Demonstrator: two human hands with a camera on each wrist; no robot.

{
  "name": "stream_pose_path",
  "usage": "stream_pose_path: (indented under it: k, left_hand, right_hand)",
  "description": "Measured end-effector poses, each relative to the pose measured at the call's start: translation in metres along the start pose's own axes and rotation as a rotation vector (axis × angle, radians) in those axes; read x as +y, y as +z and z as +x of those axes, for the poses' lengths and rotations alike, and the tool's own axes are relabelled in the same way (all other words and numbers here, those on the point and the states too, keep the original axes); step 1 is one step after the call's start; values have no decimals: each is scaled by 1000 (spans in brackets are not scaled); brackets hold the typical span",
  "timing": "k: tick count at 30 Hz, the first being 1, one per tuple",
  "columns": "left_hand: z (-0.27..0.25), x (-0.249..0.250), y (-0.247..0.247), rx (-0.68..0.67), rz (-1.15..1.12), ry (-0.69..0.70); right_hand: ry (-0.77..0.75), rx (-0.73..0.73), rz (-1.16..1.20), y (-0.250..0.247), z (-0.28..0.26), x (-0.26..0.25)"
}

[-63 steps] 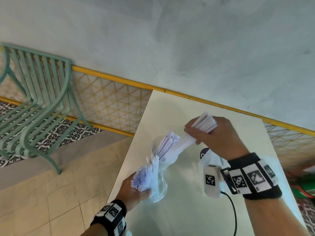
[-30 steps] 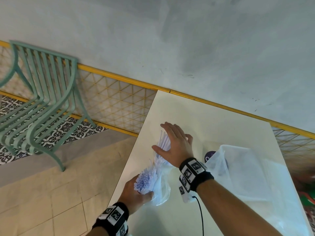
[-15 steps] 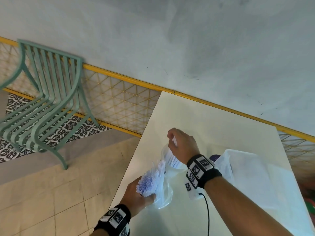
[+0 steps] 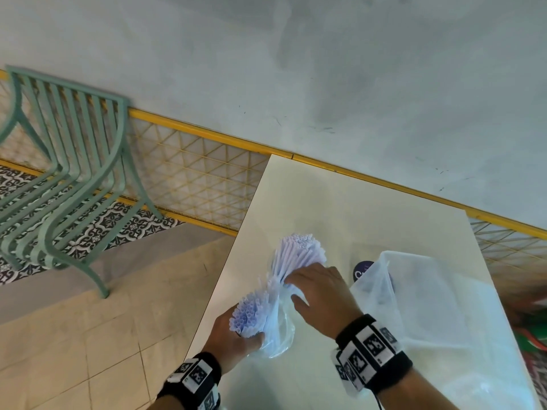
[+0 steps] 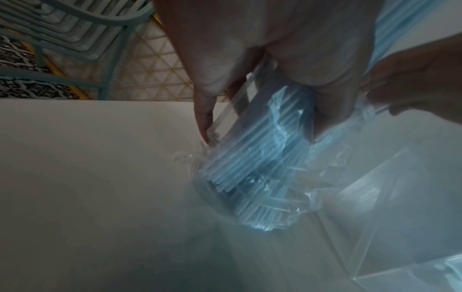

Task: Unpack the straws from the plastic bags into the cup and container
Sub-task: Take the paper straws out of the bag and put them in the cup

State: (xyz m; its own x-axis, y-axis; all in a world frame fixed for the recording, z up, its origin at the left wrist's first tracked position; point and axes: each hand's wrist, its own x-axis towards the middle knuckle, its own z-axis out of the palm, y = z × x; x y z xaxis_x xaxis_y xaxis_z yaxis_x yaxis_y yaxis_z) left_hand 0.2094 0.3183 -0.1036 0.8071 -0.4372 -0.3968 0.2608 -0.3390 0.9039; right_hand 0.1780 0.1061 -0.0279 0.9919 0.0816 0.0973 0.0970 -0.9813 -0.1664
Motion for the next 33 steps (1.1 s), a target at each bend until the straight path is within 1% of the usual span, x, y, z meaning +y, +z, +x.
stream_pose_path:
  k: [3, 7, 10, 13, 15, 16, 17, 19, 20, 22, 24, 26, 29, 33]
  left_hand:
    - [-2, 1, 0, -5, -5, -3]
    - [-7, 7, 0, -7, -21, 14]
    - [-7, 8, 0, -1, -24, 31]
    - [-7, 9, 0, -15, 15, 48]
    - [-5, 9, 0, -19, 24, 58]
    - [-5, 9, 1, -22, 34, 66]
    - [-5, 10, 2, -20, 40, 71]
    - [-5, 11, 5, -18, 48, 82]
    - [-5, 11, 7, -17, 62, 89]
    - [-5, 9, 11, -17, 85, 107]
    - [-6, 7, 16, -28, 97, 112]
    - [-7, 5, 20, -50, 118, 115]
    - [-11, 4, 25, -103, 130, 132]
    - [-20, 7, 32, -205, 185, 158]
  right_hand:
    - [-8, 40, -55, 7, -5, 8]
    - [-20, 92, -128, 4, -13, 28]
    - [-25, 102, -189, 1, -16, 40]
    - [-6, 152, -217, -9, -22, 30]
    - [36, 234, -137, -17, -28, 13]
    - [65, 258, -32, -18, -34, 3]
    - [109, 249, 101, -16, -40, -6]
    - [253, 131, 336, -2, -52, -21]
    - [334, 63, 413, 7, -57, -26]
    - [450, 20, 512, 22, -65, -29]
    - [523, 2, 607, 28, -68, -28]
    - [539, -40, 709, 27, -68, -24]
    - [481, -106, 773, 24, -71, -11]
    - [380, -289, 803, 21, -71, 6]
